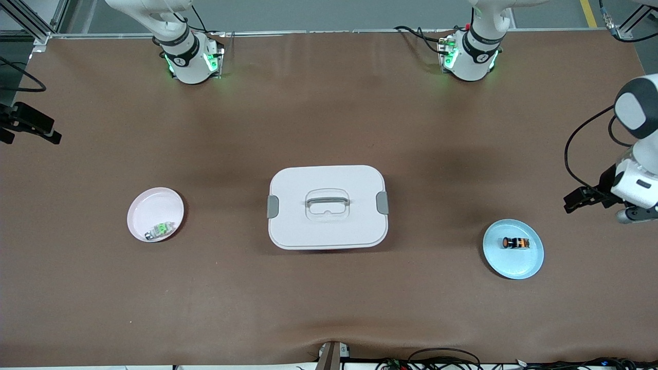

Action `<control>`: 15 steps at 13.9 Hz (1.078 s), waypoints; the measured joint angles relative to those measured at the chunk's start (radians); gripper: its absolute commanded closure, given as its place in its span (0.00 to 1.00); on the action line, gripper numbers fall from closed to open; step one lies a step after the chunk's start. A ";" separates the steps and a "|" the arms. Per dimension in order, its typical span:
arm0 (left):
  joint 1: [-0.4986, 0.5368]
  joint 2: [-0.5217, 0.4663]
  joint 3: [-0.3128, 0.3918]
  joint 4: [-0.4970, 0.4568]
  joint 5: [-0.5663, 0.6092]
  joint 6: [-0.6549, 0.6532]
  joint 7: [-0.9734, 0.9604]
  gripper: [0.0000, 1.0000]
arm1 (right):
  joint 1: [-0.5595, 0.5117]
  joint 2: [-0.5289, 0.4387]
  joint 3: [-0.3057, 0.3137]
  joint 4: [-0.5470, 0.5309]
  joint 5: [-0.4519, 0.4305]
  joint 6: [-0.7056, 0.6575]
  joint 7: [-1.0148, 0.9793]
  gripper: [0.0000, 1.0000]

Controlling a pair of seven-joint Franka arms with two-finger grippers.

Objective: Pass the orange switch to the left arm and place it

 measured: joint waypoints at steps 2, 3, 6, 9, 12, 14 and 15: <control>-0.013 -0.050 -0.001 0.000 -0.018 -0.047 0.001 0.00 | 0.000 0.000 0.000 0.000 0.000 -0.003 -0.001 0.00; -0.020 -0.077 -0.001 -0.001 -0.019 -0.070 0.001 0.00 | 0.000 0.000 0.000 0.000 0.000 -0.006 -0.002 0.00; -0.032 -0.150 -0.020 0.013 -0.020 -0.194 0.001 0.00 | 0.000 0.000 0.002 0.000 0.000 -0.009 -0.002 0.00; -0.037 -0.182 -0.059 0.102 -0.020 -0.377 0.000 0.00 | 0.000 -0.001 0.002 0.001 0.000 -0.009 -0.002 0.00; -0.040 -0.216 -0.072 0.139 -0.021 -0.431 -0.012 0.00 | 0.000 -0.002 0.002 0.002 0.000 -0.017 -0.002 0.00; -0.040 -0.246 -0.088 0.135 -0.021 -0.461 -0.024 0.00 | 0.000 -0.002 0.001 0.002 0.000 -0.019 -0.002 0.00; -0.040 -0.263 -0.102 0.124 -0.021 -0.473 -0.029 0.00 | 0.000 -0.002 0.000 0.002 0.000 -0.020 -0.002 0.00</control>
